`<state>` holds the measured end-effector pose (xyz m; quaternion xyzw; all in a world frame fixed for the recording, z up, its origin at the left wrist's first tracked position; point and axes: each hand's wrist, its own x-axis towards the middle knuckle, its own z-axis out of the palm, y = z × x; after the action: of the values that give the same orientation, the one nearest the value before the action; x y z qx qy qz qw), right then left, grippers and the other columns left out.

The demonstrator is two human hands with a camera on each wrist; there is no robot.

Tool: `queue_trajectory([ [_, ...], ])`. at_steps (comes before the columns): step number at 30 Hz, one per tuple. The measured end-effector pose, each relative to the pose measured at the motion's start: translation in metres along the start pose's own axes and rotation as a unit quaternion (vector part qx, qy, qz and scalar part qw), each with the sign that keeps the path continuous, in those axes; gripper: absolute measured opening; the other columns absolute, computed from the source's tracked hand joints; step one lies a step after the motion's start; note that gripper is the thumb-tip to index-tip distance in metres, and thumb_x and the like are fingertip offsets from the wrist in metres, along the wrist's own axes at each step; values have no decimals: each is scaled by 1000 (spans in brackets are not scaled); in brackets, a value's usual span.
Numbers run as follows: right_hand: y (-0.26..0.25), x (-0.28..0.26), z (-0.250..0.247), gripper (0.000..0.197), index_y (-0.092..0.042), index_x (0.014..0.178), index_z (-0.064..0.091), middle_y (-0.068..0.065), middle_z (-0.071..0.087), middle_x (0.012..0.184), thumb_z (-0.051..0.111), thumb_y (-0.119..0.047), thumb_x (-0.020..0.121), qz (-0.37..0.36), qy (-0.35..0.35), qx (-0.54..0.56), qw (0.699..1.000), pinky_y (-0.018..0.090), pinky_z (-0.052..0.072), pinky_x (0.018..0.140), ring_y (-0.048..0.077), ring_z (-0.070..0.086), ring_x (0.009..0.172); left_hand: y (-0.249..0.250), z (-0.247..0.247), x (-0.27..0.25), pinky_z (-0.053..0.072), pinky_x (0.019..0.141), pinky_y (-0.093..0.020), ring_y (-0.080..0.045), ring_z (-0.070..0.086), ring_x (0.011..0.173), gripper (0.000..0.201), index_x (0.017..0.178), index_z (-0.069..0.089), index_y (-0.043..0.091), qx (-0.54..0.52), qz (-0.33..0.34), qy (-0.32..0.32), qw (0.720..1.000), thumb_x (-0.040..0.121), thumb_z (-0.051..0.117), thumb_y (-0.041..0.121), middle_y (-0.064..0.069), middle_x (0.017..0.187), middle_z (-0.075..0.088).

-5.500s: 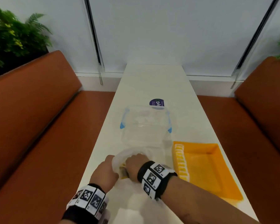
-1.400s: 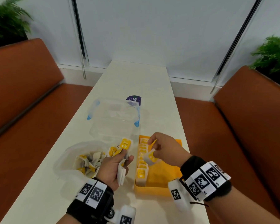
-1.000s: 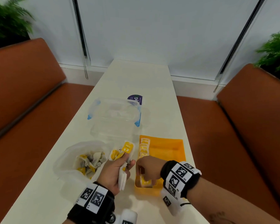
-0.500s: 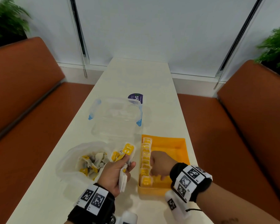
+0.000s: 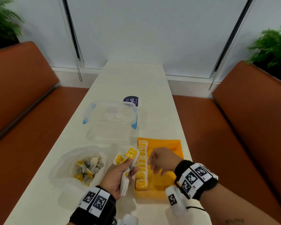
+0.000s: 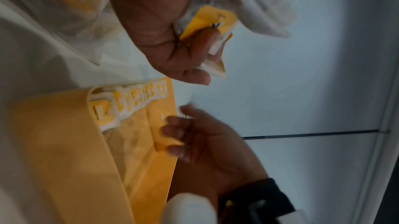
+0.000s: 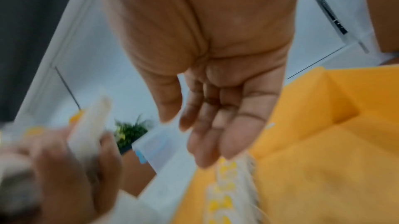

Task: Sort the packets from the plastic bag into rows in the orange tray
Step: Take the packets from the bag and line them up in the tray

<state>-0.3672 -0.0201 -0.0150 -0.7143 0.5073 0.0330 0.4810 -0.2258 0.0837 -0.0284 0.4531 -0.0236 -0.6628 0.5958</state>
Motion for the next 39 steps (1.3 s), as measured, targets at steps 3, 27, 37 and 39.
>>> queue_trajectory([
  [3,-12,-13,-15,22,-13,82,55,3,63,74,60,-32,91,-65,38,174,982,23,48,45,14,61,62,-6,10,1,39,32,-13,-10,62,47,12,95,61,7,17,-6,-18,1000,91,50,8,-7,82,60],
  [27,3,60,-41,23,-5,103,68,9,67,111,48,-7,93,-7,159,-280,947,29,51,87,23,63,102,-17,11,18,47,38,-17,-19,53,64,15,98,61,8,56,23,5,998,85,57,0,-11,82,59],
  [37,-4,79,-23,28,-2,115,58,14,60,122,40,0,94,-4,142,-364,921,31,47,92,27,58,112,-15,1,21,46,39,-21,-14,55,47,14,98,61,10,62,0,-5,998,85,58,6,-8,74,61],
  [39,-3,77,-24,28,-3,117,57,13,59,123,42,-1,94,-4,142,-374,916,32,47,94,27,58,113,-15,1,23,46,39,-21,-14,54,47,13,97,61,10,60,-1,-3,998,86,58,5,-9,74,61],
])
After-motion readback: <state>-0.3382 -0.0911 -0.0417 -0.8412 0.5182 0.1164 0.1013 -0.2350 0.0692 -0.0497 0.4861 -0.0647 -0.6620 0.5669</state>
